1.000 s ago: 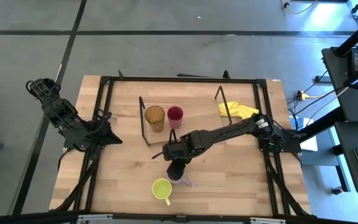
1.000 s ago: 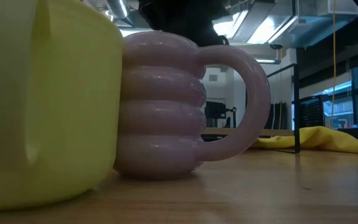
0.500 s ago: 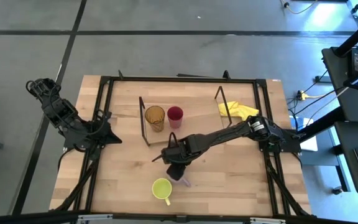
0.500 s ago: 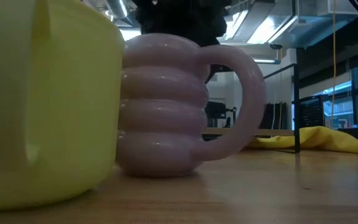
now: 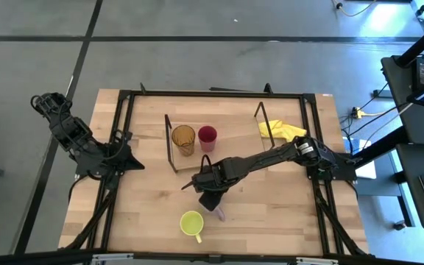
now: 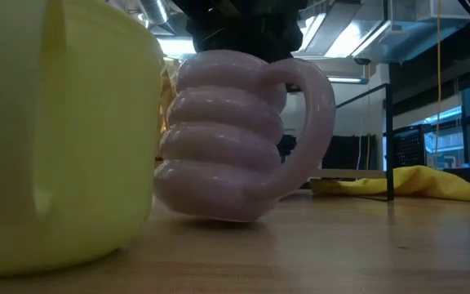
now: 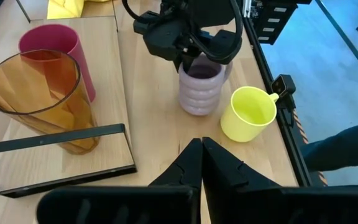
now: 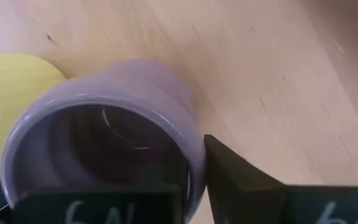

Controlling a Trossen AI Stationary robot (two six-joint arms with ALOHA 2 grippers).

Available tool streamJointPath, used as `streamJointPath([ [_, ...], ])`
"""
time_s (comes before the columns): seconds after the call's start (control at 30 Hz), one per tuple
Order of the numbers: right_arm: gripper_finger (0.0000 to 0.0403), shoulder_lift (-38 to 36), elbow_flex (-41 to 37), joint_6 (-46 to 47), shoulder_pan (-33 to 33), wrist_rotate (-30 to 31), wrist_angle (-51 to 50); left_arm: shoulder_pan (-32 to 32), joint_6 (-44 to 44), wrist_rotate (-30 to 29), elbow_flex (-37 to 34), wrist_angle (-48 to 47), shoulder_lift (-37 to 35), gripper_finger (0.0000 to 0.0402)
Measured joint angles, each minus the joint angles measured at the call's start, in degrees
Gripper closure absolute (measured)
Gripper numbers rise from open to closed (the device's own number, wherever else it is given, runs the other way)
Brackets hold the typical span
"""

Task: Stack small to large cups/mugs on shelf
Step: Put the purple mug on the shelf

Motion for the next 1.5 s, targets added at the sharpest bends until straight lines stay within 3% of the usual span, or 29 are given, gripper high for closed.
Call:
streamJointPath([
  [0.17, 0.0366, -0.47, 2.96, -0.75, 0.00, 1.24, -4.88, 0.00, 0.07, -0.01, 0.00, 0.00, 0.00, 0.0398],
  [0.47, 0.0367, -1.14, 17.29, 0.20, -0.78, 11.53, -29.26, 0.00, 0.25, -1.66, 0.00, -0.24, 0.00, 0.0398],
  [0.63, 0.0367, -2.48, 17.57, 2.78, -4.47, 16.42, -27.34, -0.02, 1.41, -1.86, 0.00, -0.23, -0.01, 0.0398],
  [0.93, 0.0365, -3.67, 17.51, 6.23, -10.29, 14.44, -28.08, 0.00, -0.50, -0.78, 0.00, -0.24, 0.02, 0.0398],
  [1.03, 0.0366, -3.77, 17.51, 7.09, -9.91, 11.50, -27.36, 0.00, -0.48, -0.53, 0.00, -0.24, 0.01, 0.0398],
  [1.2, 0.0366, -3.96, 17.51, 11.18, -7.92, 11.66, -27.58, 0.00, -0.46, -0.51, 0.00, -0.96, 0.02, 0.0398],
  [1.5, 0.0366, -6.47, 12.90, 28.13, -5.05, 14.08, -27.82, 0.00, -0.17, -0.51, 0.00, -2.78, 0.00, 0.0398],
])
